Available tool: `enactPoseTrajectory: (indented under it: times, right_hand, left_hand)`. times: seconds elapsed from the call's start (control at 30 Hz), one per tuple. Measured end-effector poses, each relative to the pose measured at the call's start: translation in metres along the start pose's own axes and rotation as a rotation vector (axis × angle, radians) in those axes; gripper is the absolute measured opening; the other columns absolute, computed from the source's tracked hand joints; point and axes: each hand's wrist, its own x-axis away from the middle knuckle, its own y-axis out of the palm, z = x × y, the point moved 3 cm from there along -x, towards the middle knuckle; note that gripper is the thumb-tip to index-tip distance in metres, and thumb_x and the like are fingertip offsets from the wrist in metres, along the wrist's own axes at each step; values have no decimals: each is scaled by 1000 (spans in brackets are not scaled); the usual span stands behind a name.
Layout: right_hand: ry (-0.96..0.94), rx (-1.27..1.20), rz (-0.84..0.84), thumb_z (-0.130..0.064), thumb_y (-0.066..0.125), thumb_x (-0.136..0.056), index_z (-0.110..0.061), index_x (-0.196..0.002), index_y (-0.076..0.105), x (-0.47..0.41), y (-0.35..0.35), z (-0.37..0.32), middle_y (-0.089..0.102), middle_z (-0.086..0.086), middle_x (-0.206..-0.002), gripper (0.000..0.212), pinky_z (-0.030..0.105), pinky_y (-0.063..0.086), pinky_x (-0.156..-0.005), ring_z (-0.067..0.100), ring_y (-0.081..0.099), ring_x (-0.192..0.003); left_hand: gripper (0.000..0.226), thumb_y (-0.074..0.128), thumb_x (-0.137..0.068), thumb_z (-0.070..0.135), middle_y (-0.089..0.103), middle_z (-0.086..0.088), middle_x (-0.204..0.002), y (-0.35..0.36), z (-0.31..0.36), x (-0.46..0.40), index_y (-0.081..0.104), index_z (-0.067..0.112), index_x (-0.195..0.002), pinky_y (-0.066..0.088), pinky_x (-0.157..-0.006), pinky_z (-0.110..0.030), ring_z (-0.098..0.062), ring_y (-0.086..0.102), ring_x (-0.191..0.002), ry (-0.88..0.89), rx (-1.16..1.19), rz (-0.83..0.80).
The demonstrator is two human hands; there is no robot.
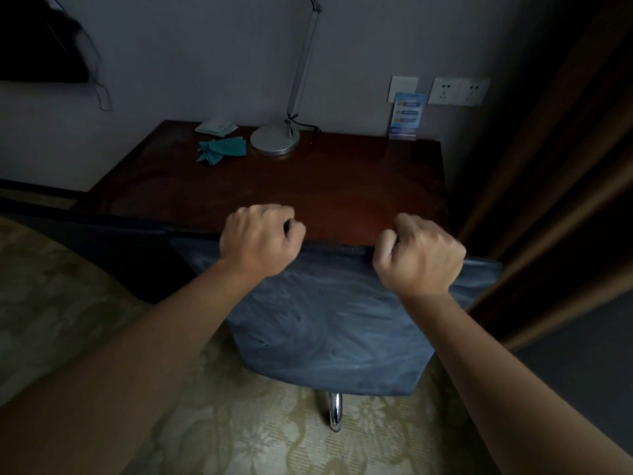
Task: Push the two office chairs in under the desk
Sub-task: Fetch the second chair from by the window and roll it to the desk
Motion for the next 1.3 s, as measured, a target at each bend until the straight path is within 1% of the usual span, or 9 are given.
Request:
enactPoseTrajectory:
  times: [0.1,0.3,0.37,0.47,0.7,0.9,1.0,1.2,1.3]
  right_hand:
    - [-10,-13,-37,-15,49,-70,-19,-54,31,20,-11,-6,41,2,-46,25,22,6,-48,19,34,-40]
    - [-61,-21,-101,-14,48,-69,-15,-51,41,78,-41,-9,42,2,-48,20,25,20,-44,20,37,-43]
    - [-38,-28,-129,-14,48,-69,-14,-50,42,86,-49,-10,43,2,-49,20,25,23,-44,20,38,-44]
    - [-15,-16,-140,-14,47,-68,-14,-51,42,89,-53,-14,44,2,-51,18,24,20,-48,20,40,-45]
    - [-1,71,-135,-16,46,-67,-14,-53,44,79,-48,-19,47,3,-54,14,25,16,-51,24,45,-48]
    - [-3,92,-101,-15,46,-67,-16,-52,38,60,-30,-20,42,1,-50,17,24,13,-49,20,39,-44]
    - [17,92,-99,-15,45,-67,-17,-52,35,50,-26,-20,40,0,-49,19,23,11,-49,18,35,-43]
    - [5,116,-80,-12,46,-66,-16,-51,34,46,-22,-27,39,0,-48,19,24,9,-50,18,34,-43]
    - [5,112,-98,-12,47,-65,-16,-51,35,47,-23,-32,40,0,-49,18,24,10,-50,18,35,-43]
  left_hand:
    - [35,35,-81,29,41,7,-52,-3,1,22,47,13,-52,28,-45,-24,-21,41,-42,-18,6,-20]
    - [29,39,-80,25,42,2,-52,-10,17,88,44,12,-55,26,-44,-23,-19,35,-43,-40,1,-42]
    - [28,39,-80,25,42,1,-54,-13,19,97,44,12,-56,26,-45,-24,-22,39,-44,-56,0,-54]
    - [27,39,-79,26,46,0,-54,-16,18,101,45,13,-57,27,-45,-25,-27,47,-45,-58,-17,-58]
    - [32,37,-80,28,52,-2,-56,-15,11,88,52,10,-58,28,-47,-25,-28,51,-48,-35,2,-74]
    - [32,37,-85,34,59,0,-69,-3,-2,55,51,17,-62,36,-51,-29,-27,56,-58,-48,7,-202]
    - [32,36,-85,35,56,1,-66,-2,-4,44,47,18,-60,34,-49,-28,-26,55,-56,-27,23,-194]
    - [31,37,-83,32,46,4,-58,-3,-13,37,41,19,-55,27,-47,-25,-21,41,-48,4,43,-155]
    - [32,38,-82,29,43,4,-55,-6,-15,39,44,15,-54,25,-46,-23,-22,43,-45,45,64,-121]
